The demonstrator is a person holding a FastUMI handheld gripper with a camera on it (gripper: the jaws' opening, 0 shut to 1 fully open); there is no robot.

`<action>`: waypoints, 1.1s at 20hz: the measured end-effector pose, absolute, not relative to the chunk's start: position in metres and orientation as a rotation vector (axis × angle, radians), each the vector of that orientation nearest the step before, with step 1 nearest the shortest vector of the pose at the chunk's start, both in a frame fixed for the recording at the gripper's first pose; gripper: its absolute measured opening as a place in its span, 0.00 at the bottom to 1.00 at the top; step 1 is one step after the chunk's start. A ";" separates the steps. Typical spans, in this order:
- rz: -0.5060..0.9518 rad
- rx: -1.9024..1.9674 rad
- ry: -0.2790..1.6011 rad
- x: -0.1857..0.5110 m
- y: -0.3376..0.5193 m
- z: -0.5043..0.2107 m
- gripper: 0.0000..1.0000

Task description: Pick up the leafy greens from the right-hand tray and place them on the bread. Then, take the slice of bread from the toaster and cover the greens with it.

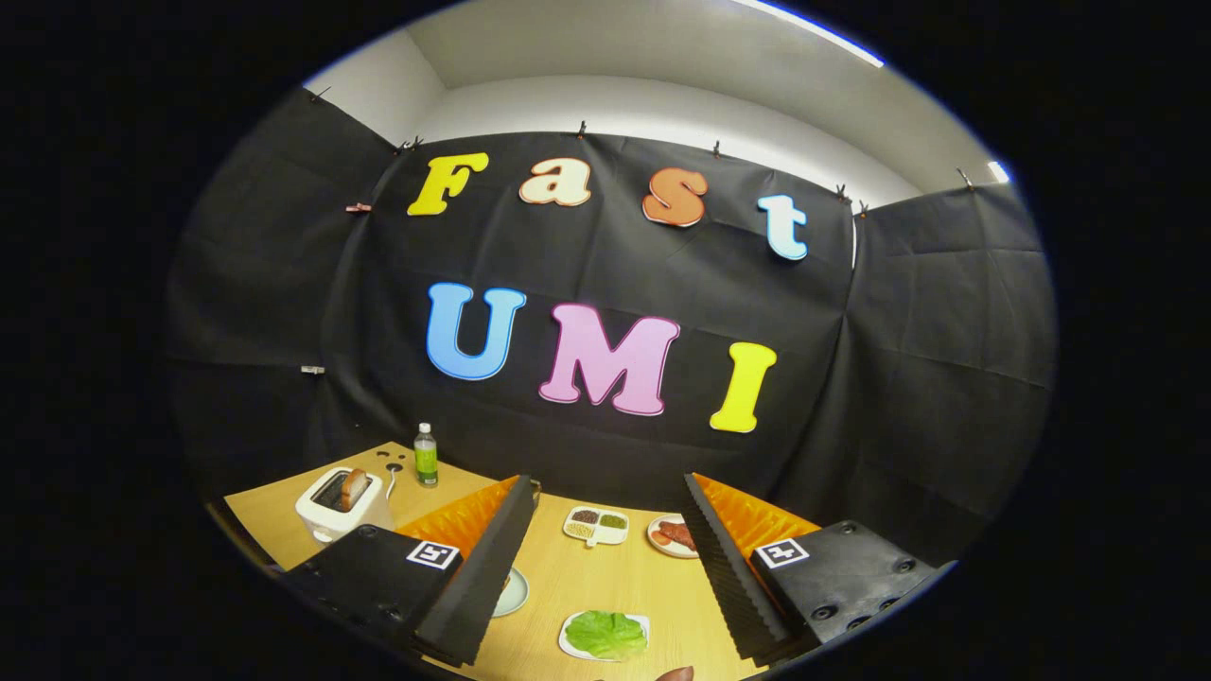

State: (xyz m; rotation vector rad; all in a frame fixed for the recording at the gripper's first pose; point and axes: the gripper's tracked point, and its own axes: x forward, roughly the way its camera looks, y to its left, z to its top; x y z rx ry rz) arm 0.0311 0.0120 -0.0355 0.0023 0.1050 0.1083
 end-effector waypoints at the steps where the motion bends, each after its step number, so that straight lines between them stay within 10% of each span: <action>1: 0.131 0.010 0.131 0.035 0.011 -0.046 0.97; 22: 0.476 -0.078 0.764 0.072 -0.011 -0.388 0.84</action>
